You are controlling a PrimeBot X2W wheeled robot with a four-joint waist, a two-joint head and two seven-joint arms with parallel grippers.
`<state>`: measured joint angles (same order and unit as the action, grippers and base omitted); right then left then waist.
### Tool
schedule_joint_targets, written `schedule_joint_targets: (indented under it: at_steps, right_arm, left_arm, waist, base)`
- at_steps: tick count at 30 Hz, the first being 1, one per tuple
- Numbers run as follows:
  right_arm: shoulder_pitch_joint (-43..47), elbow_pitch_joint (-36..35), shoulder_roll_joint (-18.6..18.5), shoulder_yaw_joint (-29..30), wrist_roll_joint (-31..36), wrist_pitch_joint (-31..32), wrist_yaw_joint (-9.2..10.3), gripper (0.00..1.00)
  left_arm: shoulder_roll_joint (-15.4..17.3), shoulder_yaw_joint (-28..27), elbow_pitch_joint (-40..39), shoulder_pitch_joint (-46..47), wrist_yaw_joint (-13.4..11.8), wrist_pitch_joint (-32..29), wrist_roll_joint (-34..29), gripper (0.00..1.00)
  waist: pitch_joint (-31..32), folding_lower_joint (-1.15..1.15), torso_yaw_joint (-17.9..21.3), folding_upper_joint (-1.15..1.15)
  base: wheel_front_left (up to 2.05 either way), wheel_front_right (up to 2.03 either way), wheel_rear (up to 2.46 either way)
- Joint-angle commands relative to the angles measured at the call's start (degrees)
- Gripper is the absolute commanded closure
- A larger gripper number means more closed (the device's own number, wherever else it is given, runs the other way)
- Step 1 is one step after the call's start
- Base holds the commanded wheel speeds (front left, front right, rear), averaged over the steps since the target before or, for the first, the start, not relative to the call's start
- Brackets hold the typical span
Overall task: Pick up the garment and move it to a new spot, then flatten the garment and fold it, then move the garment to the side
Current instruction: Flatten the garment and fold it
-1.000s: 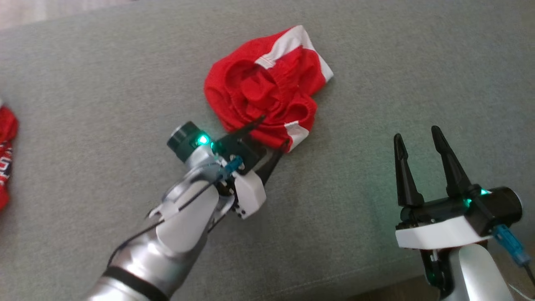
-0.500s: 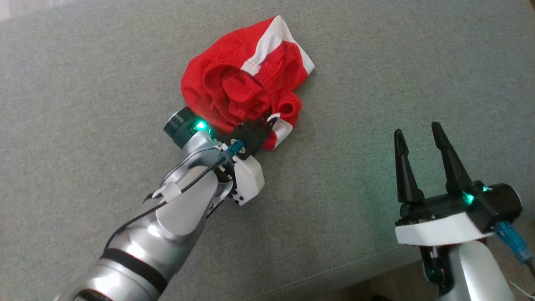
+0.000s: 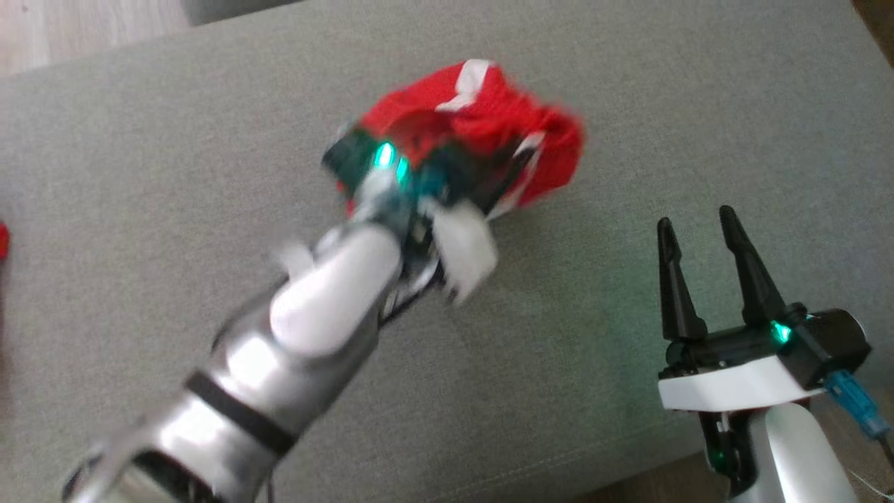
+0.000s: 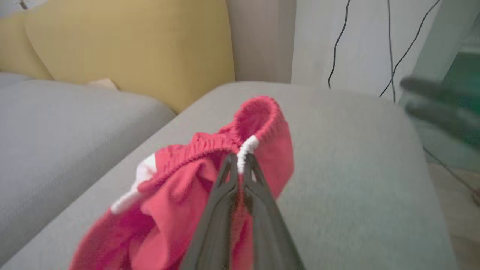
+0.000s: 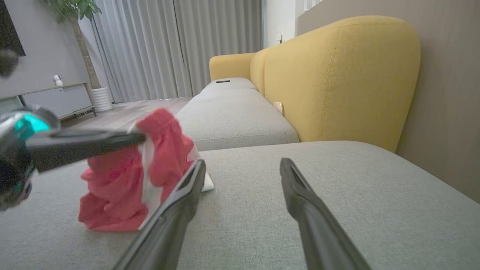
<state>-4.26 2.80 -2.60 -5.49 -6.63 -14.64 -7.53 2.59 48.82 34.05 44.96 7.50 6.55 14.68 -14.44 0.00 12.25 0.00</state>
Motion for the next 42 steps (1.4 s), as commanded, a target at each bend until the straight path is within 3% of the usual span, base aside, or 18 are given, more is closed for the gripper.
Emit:
schedule_joint_targets:
  at_steps: [1,8,11,14,21,26,27,28,29,31,34,42]
  right_arm:
    - [-1.2,-1.4,-0.3,-1.8,-0.4,-0.4,0.04,0.00]
    - [-1.0,-1.5,-0.3,-1.7,-0.6,-0.4,0.04,0.00]
    - [-0.8,-1.6,-0.3,-1.6,-0.6,-0.4,0.04,0.00]
    - [-0.3,-1.7,-0.3,-1.3,-0.9,-0.4,0.04,0.00]
    - [0.0,-1.6,-0.3,-0.8,0.0,-0.4,0.04,0.00]
    - [-0.2,-1.5,-0.3,-0.3,1.4,-0.4,0.04,0.00]
    - [-0.2,-1.4,-0.3,-0.3,1.7,-0.4,0.04,0.00]
    - [-0.2,-1.3,-0.3,-0.4,1.8,-0.4,0.04,0.00]
    - [-0.2,-1.2,-0.3,-0.4,1.9,-0.4,0.04,0.00]
    - [-0.2,-1.1,-0.3,-0.7,1.9,-0.4,0.04,0.00]
    - [-0.2,-1.0,-0.3,-1.0,1.9,-0.4,0.04,0.00]
    - [0.4,-0.8,-0.3,-1.0,2.2,-0.4,0.04,0.00]
  left_arm:
    - [0.3,-1.1,-4.8,7.6,0.0,-1.7,4.3,1.00]
    - [1.3,-7.5,-11.3,17.4,0.0,-6.6,20.5,1.00]
    - [3.7,-10.8,-11.4,13.9,0.0,-8.4,26.5,1.00]
    - [5.4,-12.7,-10.2,4.0,-0.2,-8.5,31.9,1.00]
    - [5.4,-10.4,-3.5,-14.9,-0.4,-2.6,34.3,1.00]
    - [4.0,-5.4,1.5,-17.3,-0.4,5.2,27.7,1.00]
    - [3.6,-4.9,2.0,-17.3,-0.5,6.1,26.7,0.91]
    - [3.3,-4.4,2.3,-17.3,-0.8,6.8,25.6,0.21]
    - [3.1,-3.8,2.5,-17.2,-1.4,7.3,24.2,0.00]
    - [2.8,-2.3,2.7,-17.2,-4.1,8.1,19.7,0.00]
    - [2.6,-1.6,2.1,-17.4,-6.2,8.3,16.7,0.00]
    - [2.9,-2.6,-0.2,-17.6,-7.1,8.4,13.7,0.00]
  waist:
    - [1.0,0.00,-0.1,0.00]
    - [2.6,0.00,-0.7,0.00]
    - [3.1,0.00,-1.1,0.00]
    - [3.3,0.00,-2.1,0.00]
    - [1.8,0.00,-5.6,0.00]
    - [1.2,0.00,-8.9,0.00]
    - [1.2,0.00,-9.5,0.00]
    - [1.3,0.00,-10.0,0.00]
    - [1.4,0.00,-10.4,0.00]
    - [1.8,0.00,-11.2,0.00]
    - [2.1,0.00,-11.5,0.00]
    - [2.1,0.00,-11.1,0.00]
  base:
    - [0.00,0.00,0.00]
    - [0.00,0.00,0.00]
    - [0.00,0.00,0.00]
    - [0.00,0.00,0.00]
    - [0.00,0.00,0.00]
    - [0.00,0.00,0.00]
    - [0.00,0.00,0.00]
    - [0.00,0.00,0.00]
    - [0.00,0.00,0.00]
    - [0.00,0.00,0.00]
    - [0.00,0.00,0.00]
    - [0.00,0.00,0.00]
